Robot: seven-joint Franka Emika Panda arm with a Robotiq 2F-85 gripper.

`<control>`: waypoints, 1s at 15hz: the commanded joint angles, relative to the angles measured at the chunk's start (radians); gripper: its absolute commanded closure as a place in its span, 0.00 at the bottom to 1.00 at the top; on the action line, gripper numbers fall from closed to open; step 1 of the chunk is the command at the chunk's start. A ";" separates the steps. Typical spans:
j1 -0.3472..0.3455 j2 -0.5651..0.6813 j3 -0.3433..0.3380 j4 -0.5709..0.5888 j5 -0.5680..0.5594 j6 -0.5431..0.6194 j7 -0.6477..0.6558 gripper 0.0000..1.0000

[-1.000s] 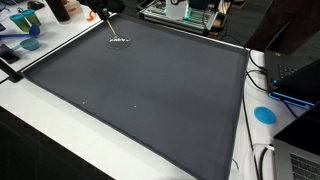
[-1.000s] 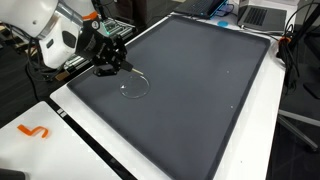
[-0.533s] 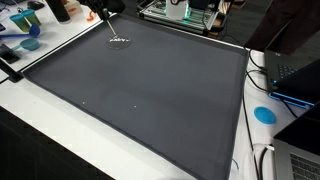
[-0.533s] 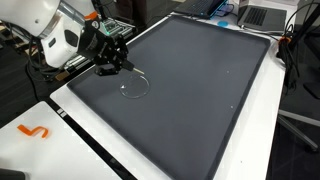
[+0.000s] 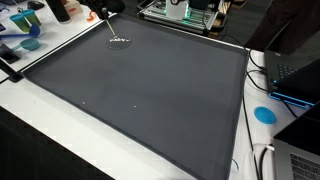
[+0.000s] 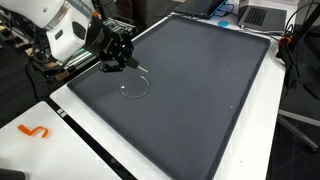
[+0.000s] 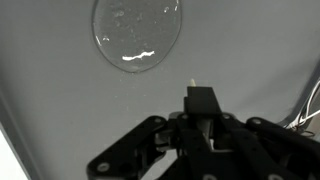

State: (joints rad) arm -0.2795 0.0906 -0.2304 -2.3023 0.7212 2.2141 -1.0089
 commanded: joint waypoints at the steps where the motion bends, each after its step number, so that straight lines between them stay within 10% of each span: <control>1: 0.027 -0.035 0.009 -0.014 -0.100 0.037 0.137 0.96; 15: 0.115 -0.197 0.085 -0.073 -0.790 0.087 0.839 0.96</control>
State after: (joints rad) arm -0.1748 -0.0470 -0.1568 -2.3336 0.0488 2.3260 -0.2876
